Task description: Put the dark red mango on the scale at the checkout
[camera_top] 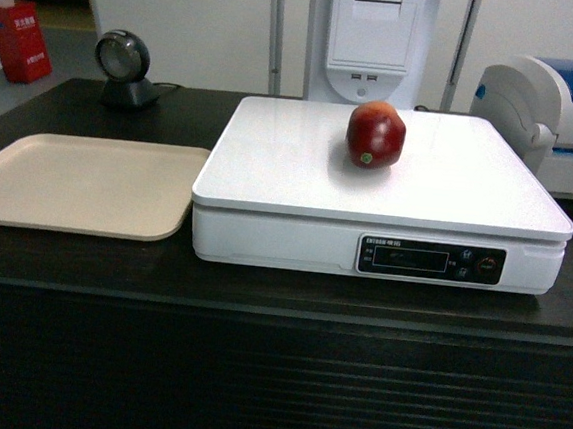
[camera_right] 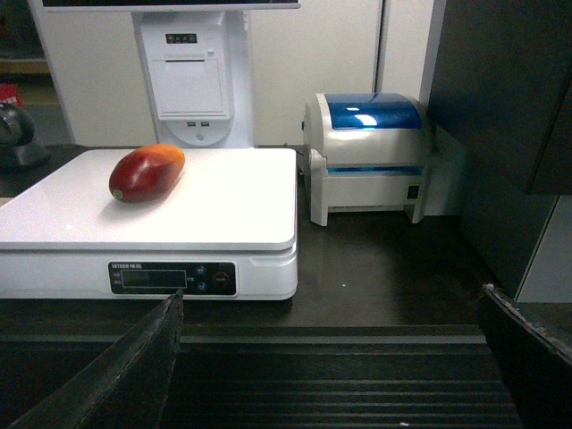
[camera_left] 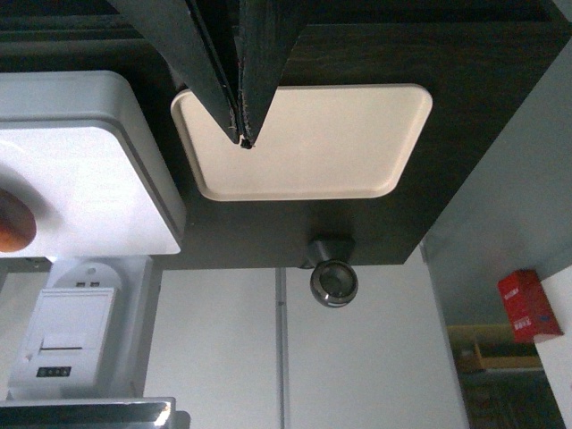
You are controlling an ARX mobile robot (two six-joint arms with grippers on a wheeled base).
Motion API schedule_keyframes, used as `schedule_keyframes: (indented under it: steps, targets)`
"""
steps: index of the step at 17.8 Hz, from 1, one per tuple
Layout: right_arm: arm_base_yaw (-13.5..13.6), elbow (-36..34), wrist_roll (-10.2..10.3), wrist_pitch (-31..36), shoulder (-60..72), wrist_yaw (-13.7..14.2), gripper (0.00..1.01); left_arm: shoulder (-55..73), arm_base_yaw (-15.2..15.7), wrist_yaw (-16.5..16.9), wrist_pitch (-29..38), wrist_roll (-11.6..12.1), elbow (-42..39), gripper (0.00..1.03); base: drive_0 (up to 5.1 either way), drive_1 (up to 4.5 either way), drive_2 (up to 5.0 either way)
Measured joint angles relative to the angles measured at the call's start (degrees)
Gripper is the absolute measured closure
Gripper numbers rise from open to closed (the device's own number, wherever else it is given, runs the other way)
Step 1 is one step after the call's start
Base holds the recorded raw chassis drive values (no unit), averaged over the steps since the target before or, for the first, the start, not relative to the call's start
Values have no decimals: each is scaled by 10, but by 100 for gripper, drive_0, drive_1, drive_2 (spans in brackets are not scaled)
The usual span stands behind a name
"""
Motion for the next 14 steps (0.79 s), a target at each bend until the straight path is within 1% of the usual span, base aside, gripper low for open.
schedule_keyframes:
  steps: [4, 5, 6, 7, 9, 14]
  targets:
    - [0, 0, 0, 0, 0, 0, 3, -49, -24, -28, -14, 0, -38, 101, 0, 0, 0]
    - [0, 0, 0, 0, 0, 0, 3, -60, -32, -39, -20, 0, -43, 101, 0, 0, 0]
    - [0, 0, 0, 0, 0, 0, 3, -75, -71, -76, -26, 0, -52, 101, 0, 0, 0]
    - [0, 0, 0, 0, 0, 0, 3, -91, -89, -76, -33, 0, -59, 101, 0, 0, 0]
    - [0, 0, 0, 0, 0, 0, 3, -120, -81, -88, -49, 0, -72, 101, 0, 0, 0]
    - [0, 0, 0, 0, 0, 0, 3, -188, -83, -87, -96, 0, -92, 101, 0, 0, 0]
